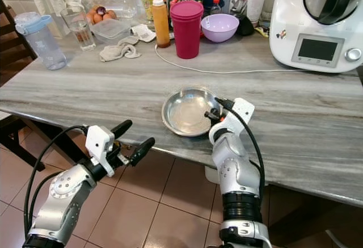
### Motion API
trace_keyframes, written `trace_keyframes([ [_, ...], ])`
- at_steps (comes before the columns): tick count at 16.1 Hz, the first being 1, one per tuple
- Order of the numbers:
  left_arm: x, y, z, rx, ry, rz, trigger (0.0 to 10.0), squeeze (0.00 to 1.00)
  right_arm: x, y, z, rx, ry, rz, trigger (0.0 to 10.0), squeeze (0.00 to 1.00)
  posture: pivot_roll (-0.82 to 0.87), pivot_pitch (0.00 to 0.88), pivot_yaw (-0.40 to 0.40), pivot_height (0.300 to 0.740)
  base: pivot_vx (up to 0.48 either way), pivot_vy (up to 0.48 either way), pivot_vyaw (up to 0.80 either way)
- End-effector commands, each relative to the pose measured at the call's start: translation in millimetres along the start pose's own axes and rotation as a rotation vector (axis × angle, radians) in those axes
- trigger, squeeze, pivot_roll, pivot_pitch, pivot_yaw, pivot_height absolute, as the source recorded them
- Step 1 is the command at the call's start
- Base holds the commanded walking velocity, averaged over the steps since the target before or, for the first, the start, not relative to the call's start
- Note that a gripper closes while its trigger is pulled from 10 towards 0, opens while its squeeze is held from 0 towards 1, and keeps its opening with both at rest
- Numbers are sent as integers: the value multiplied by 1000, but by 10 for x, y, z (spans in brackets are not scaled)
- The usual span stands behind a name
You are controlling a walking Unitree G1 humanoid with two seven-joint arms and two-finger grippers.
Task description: Setting the table
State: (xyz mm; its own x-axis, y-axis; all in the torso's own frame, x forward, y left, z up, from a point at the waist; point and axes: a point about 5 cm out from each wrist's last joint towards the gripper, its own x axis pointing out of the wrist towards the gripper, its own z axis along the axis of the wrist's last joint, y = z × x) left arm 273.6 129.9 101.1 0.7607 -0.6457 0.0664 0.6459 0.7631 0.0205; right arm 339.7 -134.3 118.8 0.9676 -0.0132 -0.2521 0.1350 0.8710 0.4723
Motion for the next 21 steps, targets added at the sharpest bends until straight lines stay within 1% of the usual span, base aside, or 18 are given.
trace_keyframes([
  [1, -21, -2, 24, 15, -1, -21, 10000, 0, 17, 52, 26, 11, -9, 13, 10000, 1000, -182, 80, 78, 740, 0, 0, 0],
  [7, -29, -40, 3, 28, 18, -63, 10000, 0, 34, 45, 49, 10, -29, 14, 10000, 1000, -184, 75, 86, 740, 0, 0, 0],
  [9, -14, -41, 5, 33, 20, -72, 10000, 0, 40, 65, 79, -11, -47, 26, 10000, 1000, -185, 74, 88, 740, 0, 0, 0],
  [11, -5, -23, 28, 40, 13, -70, 10000, 0, 17, 55, 145, -41, -91, 18, 10000, 1000, -184, 71, 91, 740, 0, 0, 0],
  [12, -5, -19, 39, 42, 9, -68, 10000, 0, -23, 71, 240, -124, -159, 30, 10000, 1000, -181, 71, 91, 740, 0, 0, 0],
  [13, -4, -15, 46, 42, 6, -62, 10000, 0, -56, 93, 300, -169, -204, 41, 10000, 1000, -181, 71, 91, 740, 0, 0, 0],
  [14, 1, -11, 61, 41, -3, -50, 10000, 0, -125, 119, 398, -307, -294, 66, 10000, 1000, -181, 71, 91, 740, 0, 0, 0],
  [15, 5, -6, 67, 41, -7, -44, 10000, 0, -152, 131, 426, -350, -324, 75, 10000, 1000, -180, 70, 91, 740, 0, 0, 0],
  [16, 14, 10, 53, 43, 3, -18, 10000, 0, -184, 112, 435, -364, -332, 72, 10000, 1000, -180, 70, 91, 740, 0, 0, 0],
  [17, 19, 22, 44, 39, 1, 9, 10000, 0, -226, 84, 442, -398, -352, 67, 10000, 1000, -182, 70, 92, 740, 0, 0, 0],
  [19, 45, 54, 58, 12, -25, 101, 10000, 0, -333, -27, 423, -463, -372, 28, 10000, 1000, -182, 70, 92, 740, 0, 0, 0],
  [20, 57, 87, 65, 28, -29, 171, 10000, 0, -386, -87, 395, -419, -353, 20, 10000, 1000, -187, 69, 95, 740, 0, 0, 0],
  [21, 66, 182, 58, 46, -15, 303, 10000, 0, -438, -141, 381, -422, -350, 8, 10000, 1000, -187, 69, 95, 740, 0, 0, 0],
])
